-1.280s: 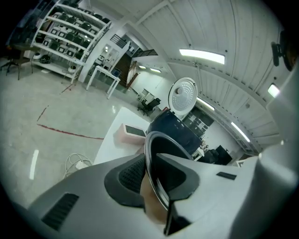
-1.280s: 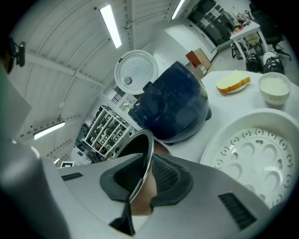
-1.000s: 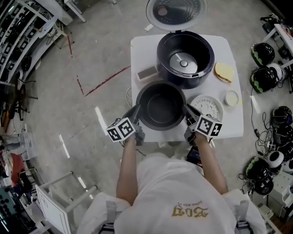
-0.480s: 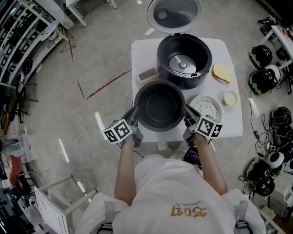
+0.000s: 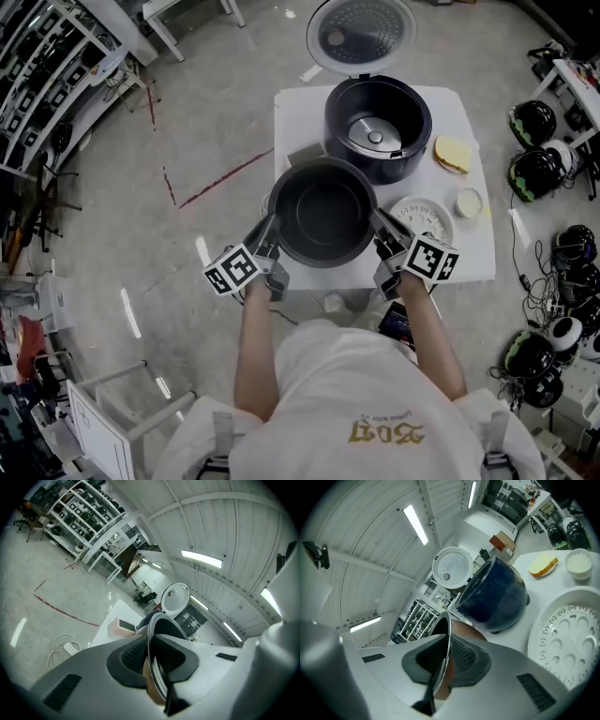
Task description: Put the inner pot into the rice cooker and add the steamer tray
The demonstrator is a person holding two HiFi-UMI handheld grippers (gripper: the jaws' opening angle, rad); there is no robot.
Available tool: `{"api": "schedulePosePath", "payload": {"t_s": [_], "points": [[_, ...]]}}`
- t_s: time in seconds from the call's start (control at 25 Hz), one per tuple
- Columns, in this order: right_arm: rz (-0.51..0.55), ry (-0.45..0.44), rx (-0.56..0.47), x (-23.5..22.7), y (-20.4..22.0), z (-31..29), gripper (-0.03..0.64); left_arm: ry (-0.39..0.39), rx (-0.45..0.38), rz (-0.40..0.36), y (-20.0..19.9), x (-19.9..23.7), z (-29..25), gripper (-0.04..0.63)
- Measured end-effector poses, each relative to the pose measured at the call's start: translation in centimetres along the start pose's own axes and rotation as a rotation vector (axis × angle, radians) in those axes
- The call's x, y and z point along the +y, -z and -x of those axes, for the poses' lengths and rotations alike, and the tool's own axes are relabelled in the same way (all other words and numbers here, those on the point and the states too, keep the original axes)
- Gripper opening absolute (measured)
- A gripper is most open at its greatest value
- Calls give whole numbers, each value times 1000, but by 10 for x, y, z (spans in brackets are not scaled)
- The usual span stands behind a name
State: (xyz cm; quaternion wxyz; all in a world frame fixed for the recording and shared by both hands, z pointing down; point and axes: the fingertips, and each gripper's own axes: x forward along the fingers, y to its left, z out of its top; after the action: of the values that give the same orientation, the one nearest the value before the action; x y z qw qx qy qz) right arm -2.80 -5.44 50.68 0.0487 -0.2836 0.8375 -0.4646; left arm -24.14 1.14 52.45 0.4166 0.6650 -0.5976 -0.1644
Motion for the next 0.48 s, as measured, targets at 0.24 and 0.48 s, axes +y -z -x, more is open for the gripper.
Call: {"api": "schedulePosePath", "payload": {"t_s": [0.24,0.48], "points": [[11,-59,-14,28,-17,2,37,30,-70,13,-21,-21,13,63],[30,-121,-42,57,-34,1,37,68,-122,-6,-45,-43,24,61]]}}
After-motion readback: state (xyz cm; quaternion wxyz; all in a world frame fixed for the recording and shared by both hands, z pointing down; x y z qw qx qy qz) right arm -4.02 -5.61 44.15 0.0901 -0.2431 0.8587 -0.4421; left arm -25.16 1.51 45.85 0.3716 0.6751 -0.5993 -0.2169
